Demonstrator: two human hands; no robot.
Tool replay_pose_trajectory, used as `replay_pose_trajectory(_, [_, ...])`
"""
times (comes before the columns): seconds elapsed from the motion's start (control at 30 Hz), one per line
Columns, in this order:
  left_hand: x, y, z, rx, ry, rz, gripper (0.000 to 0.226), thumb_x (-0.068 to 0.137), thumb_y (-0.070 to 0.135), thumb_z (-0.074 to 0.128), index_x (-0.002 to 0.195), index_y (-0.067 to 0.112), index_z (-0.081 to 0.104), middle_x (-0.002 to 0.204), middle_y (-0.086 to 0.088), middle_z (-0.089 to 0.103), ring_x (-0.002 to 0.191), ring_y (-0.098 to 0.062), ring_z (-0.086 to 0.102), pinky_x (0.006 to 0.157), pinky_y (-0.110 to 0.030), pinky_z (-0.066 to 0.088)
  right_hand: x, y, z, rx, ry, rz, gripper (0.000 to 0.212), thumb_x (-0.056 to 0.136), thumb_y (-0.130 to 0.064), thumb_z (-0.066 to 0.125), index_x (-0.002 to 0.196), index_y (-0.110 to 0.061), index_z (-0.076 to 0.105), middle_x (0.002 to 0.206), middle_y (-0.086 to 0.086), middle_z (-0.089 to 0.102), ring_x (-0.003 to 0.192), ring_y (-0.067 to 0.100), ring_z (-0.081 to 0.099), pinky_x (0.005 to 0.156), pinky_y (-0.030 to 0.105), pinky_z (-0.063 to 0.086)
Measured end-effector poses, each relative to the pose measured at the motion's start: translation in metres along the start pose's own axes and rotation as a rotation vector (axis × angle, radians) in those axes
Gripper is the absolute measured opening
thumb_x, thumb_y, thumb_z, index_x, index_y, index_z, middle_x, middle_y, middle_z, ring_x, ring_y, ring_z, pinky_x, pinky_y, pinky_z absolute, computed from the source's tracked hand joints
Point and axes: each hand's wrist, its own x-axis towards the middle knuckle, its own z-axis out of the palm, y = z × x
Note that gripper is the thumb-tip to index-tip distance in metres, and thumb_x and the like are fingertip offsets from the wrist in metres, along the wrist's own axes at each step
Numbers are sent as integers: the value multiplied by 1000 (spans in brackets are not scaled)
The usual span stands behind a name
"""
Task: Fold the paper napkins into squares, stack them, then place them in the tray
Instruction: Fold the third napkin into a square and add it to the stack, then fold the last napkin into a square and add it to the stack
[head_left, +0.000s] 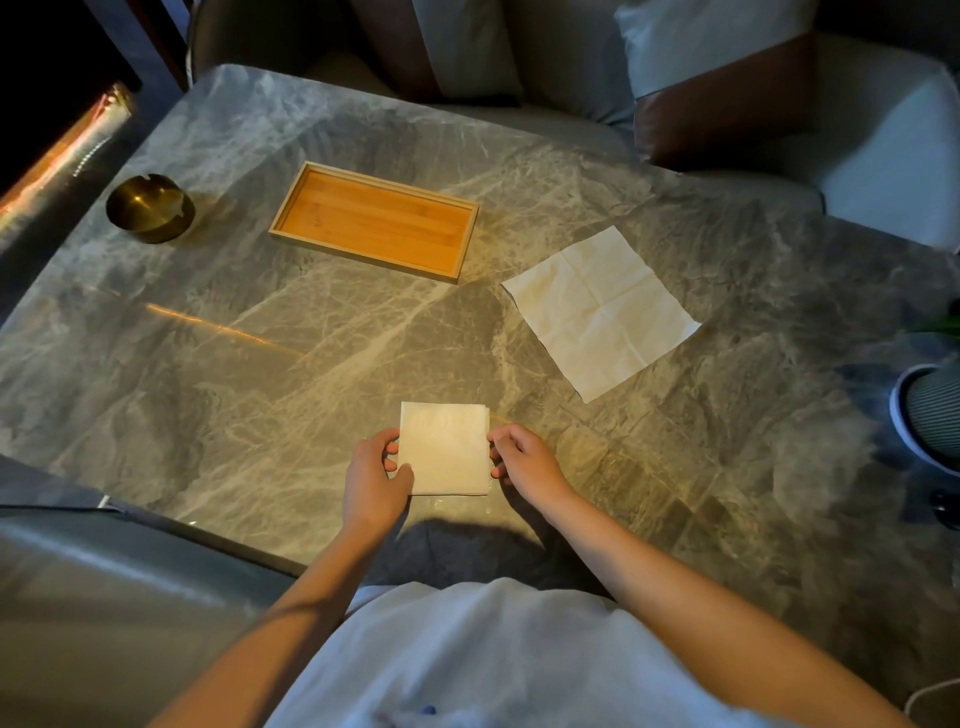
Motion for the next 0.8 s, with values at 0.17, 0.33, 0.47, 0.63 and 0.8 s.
replay_pose_trajectory(0.17, [11,5,-7,83,55,13,41,88,11,53,129,15,50,123,-9,56,98,-18,55,79,-31,45,-1,2,-1,-22,33,-39,17,98,-20,45,106,-14,59,88,-2,60,76,15,60,75,33,48])
replay_pose_trajectory(0.33, [30,31,-10,460,-37,309,70,87,30,62,146,19,26,149,-4,39,134,-26,38,106,-43,35,-2,4,-11,-258,119,-221,35,97,-24,47,132,-22,47,131,-1,51,117,13,50,93,26,41])
replay_pose_trajectory(0.47, [39,55,6,755,-118,440,82,89,50,51,150,27,1,161,0,0,147,-23,-1,117,-51,6,1,4,-23,-585,179,-377,55,95,-31,49,146,-24,29,156,-1,26,142,19,22,114,42,25])
replay_pose_trajectory(0.63, [48,76,31,928,-158,570,86,87,59,45,150,26,-4,160,0,-11,146,-25,-13,115,-55,-5,14,12,-43,-933,158,-331,67,95,-44,43,151,-30,10,163,-4,-6,149,21,-4,116,56,4])
replay_pose_trajectory(0.8, [63,94,56,993,-211,649,86,87,59,47,150,23,0,160,-2,-8,147,-27,-10,114,-57,-4,26,26,-68,-1017,203,-299,69,94,-51,40,152,-29,9,163,-3,-7,149,24,-4,115,61,6])
